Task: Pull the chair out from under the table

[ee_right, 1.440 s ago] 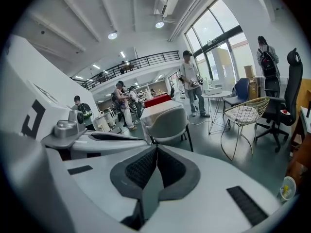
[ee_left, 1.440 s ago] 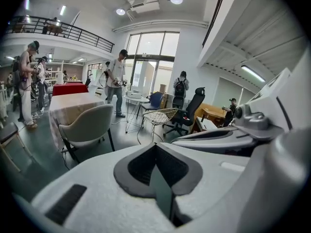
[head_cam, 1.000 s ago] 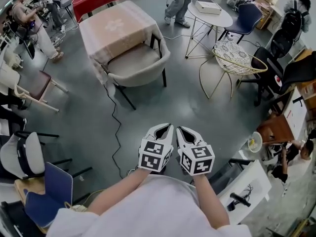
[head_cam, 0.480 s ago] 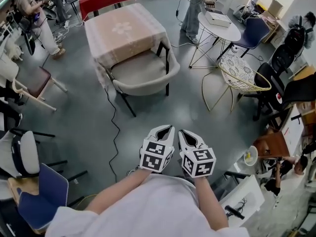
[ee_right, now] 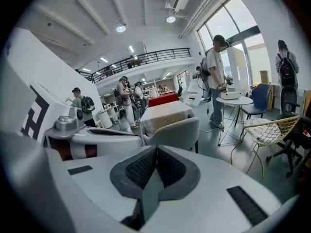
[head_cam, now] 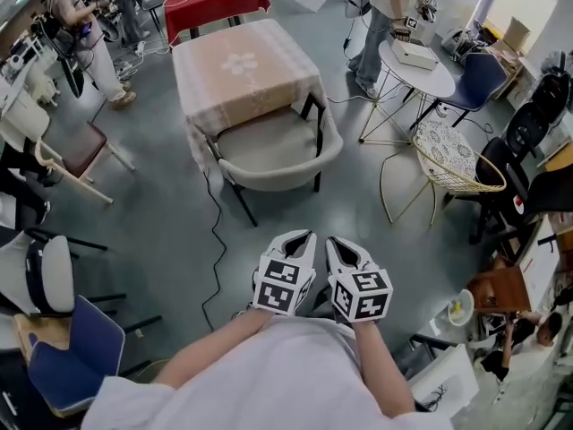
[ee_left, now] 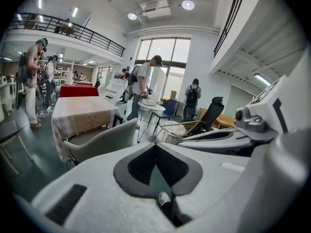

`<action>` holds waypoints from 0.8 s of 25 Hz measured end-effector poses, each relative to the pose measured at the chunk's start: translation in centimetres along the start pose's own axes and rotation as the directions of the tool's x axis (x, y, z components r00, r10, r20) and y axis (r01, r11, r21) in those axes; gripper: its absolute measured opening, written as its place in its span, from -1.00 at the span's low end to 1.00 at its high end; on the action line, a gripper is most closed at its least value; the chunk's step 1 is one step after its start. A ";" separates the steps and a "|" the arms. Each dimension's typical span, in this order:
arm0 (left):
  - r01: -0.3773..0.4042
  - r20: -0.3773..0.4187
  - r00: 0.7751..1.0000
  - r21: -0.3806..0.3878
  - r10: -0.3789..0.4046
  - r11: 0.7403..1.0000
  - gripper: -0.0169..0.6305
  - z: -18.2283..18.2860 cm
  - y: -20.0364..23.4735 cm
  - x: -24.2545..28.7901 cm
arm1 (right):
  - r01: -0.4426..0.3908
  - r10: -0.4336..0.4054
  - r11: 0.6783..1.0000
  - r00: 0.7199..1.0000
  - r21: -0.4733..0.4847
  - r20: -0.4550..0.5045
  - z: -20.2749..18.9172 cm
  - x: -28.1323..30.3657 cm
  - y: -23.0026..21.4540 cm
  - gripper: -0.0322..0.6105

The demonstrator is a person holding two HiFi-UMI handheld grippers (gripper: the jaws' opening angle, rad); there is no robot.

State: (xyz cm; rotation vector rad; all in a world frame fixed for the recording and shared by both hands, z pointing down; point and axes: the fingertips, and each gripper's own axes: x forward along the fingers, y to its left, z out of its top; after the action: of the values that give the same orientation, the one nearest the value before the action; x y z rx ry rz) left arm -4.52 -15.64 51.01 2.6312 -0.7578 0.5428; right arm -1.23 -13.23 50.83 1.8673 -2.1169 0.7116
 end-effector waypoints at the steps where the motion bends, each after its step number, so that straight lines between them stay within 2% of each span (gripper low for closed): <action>1: -0.009 -0.001 1.000 0.000 0.009 1.000 -0.93 0.1 0.4 0.3 | -0.007 0.007 1.000 1.000 -0.003 0.001 0.2 0.5 -0.3 -0.89; 7: -0.077 0.004 0.997 0.004 0.077 0.997 -0.93 1.7 2.7 2.4 | -0.076 0.076 0.997 0.997 -0.026 -0.018 1.8 3.7 -1.9 -0.89; 13: -0.141 -0.012 0.990 -0.022 0.140 0.990 -0.93 3.5 4.7 5.5 | -0.150 0.147 0.986 0.988 -0.072 -0.048 4.1 6.9 -4.1 -0.89; 20: -0.218 -0.033 0.976 -0.031 0.217 0.975 -0.93 5.6 6.2 9.8 | -0.243 0.227 0.955 0.968 -0.171 -0.111 6.4 9.7 -7.5 -0.89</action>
State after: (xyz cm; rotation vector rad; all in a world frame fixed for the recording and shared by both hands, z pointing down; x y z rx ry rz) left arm 1.14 -27.14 51.88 2.5183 -1.0449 0.6199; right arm 5.44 -25.35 51.47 1.4778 -2.2838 0.6111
